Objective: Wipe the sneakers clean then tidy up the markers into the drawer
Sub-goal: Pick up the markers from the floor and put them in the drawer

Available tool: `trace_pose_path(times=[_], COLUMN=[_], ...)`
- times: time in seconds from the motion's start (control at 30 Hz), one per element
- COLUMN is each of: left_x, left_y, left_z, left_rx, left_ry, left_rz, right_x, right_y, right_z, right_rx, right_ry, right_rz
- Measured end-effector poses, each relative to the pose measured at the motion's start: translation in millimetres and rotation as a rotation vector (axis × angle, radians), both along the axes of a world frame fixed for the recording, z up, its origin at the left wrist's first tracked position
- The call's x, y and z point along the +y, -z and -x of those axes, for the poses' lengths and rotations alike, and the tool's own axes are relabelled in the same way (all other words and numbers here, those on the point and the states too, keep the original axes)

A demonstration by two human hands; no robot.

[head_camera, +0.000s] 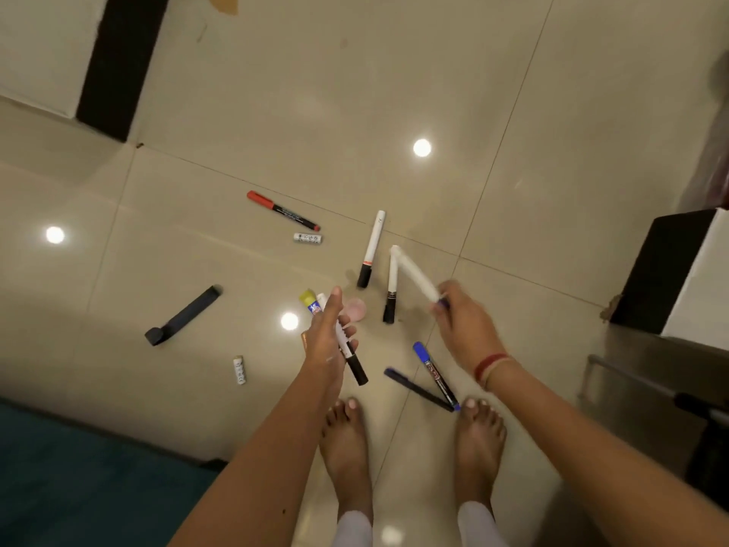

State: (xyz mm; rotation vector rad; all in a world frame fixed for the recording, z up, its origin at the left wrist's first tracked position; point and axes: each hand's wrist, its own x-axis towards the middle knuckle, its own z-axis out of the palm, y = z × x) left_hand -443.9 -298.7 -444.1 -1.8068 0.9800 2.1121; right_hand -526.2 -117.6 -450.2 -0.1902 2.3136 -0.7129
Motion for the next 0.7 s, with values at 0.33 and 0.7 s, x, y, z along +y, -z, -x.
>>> trace_pose_path(times=[0.33,0.7], left_x=[8.1,0.5], left_y=[-45.9,-4.2], left_z=[-21.8,-59.0], left_rx=[-0.083,-0.033], left_ry=[0.164,0.177], left_rz=[0.089,0.173], right_x=[-67.6,32.4], right_y=[-89.3,47.0], right_z=[-121.0,-109.1], right_rx=[-0.209,-0.064], right_ry=[0.119,0.022], right_rz=[0.187,-0.441])
